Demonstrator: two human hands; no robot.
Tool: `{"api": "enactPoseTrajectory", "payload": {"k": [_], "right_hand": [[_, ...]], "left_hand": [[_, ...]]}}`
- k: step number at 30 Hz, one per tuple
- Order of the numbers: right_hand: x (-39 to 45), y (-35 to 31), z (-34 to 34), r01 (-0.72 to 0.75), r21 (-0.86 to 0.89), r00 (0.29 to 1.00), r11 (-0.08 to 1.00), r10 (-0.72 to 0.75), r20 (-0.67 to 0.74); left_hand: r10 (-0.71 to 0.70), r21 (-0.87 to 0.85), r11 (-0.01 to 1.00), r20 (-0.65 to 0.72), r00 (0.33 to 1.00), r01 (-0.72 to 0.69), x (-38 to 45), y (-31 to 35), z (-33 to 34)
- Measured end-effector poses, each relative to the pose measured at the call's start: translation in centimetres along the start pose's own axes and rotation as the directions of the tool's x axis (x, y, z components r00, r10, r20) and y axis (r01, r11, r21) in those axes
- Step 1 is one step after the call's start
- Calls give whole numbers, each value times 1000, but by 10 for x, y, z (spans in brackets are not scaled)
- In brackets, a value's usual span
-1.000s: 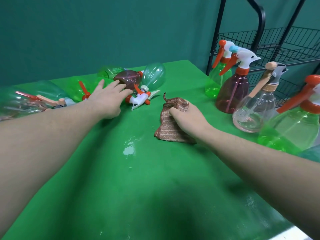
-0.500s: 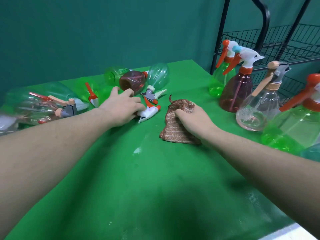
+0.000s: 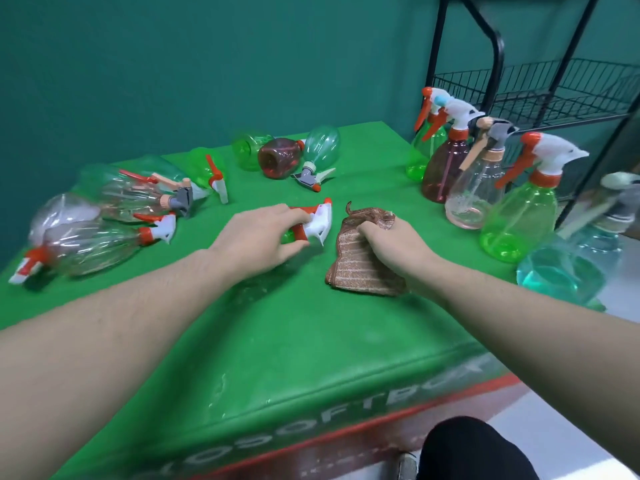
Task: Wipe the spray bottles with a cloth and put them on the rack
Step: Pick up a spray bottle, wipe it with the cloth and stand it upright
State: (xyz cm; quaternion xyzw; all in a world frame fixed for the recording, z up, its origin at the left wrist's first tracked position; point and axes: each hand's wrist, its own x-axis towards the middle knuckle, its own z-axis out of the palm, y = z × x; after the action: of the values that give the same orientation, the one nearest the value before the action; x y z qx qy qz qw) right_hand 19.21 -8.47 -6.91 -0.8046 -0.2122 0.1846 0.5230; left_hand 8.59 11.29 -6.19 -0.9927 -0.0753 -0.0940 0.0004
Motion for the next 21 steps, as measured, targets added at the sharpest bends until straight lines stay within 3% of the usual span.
{"api": "enactPoseTrajectory", "payload": {"k": [8,14,21], "right_hand": [[-69,-7,9,-130,264,989,956,105,109],[-114,-9,20,-119,274,981,954,71,180],[-140,-7,24,-96,271,984,958,50,170]], "left_hand": [[-26,-134,991,-85,996,15,-94,43,-14],[-81,-154,986,-85,993,67,-143,65,-25],[-21,-167,986,-104,994,4,-164,81,-31]]}}
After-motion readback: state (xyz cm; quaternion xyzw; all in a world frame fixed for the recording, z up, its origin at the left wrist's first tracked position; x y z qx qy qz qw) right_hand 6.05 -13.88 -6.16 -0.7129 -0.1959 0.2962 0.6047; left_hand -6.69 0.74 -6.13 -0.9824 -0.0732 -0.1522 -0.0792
